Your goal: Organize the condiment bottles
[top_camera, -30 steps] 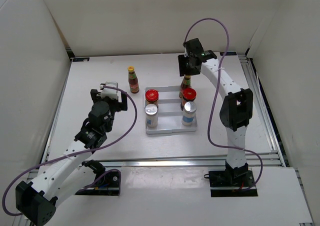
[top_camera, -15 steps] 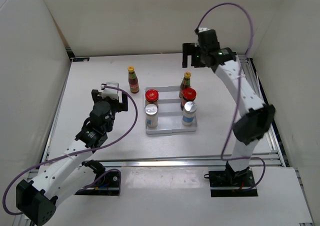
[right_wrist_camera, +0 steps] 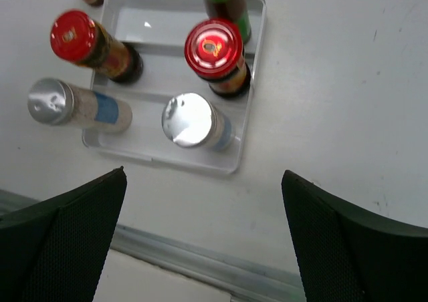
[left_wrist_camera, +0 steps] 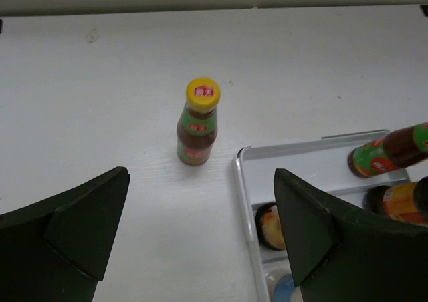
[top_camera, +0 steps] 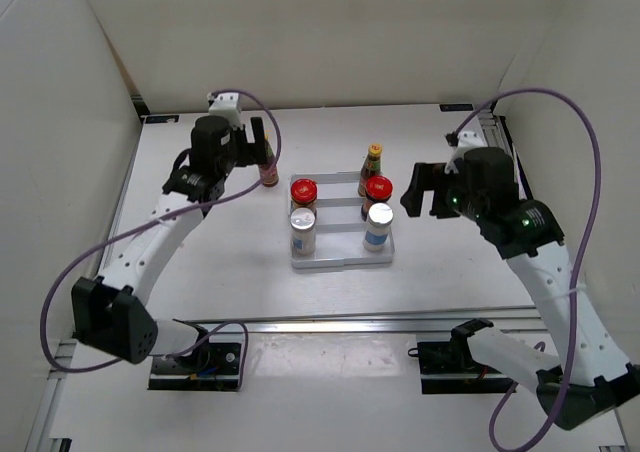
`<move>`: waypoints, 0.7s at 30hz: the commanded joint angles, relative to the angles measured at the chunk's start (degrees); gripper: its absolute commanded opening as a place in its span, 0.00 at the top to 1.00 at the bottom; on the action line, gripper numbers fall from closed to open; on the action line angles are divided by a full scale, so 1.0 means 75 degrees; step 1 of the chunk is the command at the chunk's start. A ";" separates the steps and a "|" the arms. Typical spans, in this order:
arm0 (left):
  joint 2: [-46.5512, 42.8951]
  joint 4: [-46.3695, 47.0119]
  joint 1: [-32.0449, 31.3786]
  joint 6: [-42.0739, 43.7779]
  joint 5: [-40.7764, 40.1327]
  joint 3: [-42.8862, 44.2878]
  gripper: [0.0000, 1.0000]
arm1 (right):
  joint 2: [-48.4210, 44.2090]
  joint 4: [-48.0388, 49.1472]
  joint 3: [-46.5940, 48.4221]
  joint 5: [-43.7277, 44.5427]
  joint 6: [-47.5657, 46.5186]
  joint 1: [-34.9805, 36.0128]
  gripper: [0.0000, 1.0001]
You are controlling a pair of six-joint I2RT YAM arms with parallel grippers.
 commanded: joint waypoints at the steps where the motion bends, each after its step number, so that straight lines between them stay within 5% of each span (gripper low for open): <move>1: 0.0929 -0.0576 0.0032 -0.0266 0.0907 0.1217 0.00 | -0.0663 -0.0256 -0.0522 -0.0307 0.0173 0.0009 0.00; 9: 0.3203 -0.1022 0.0032 -0.0266 0.0896 0.2755 0.00 | -0.1404 -0.0619 -0.1085 -0.0635 0.0103 0.0009 0.00; 21: 0.4224 -0.1022 0.0102 0.0027 0.0123 0.3493 0.00 | -0.1475 -0.0760 -0.1004 -0.0940 -0.0272 0.0009 0.00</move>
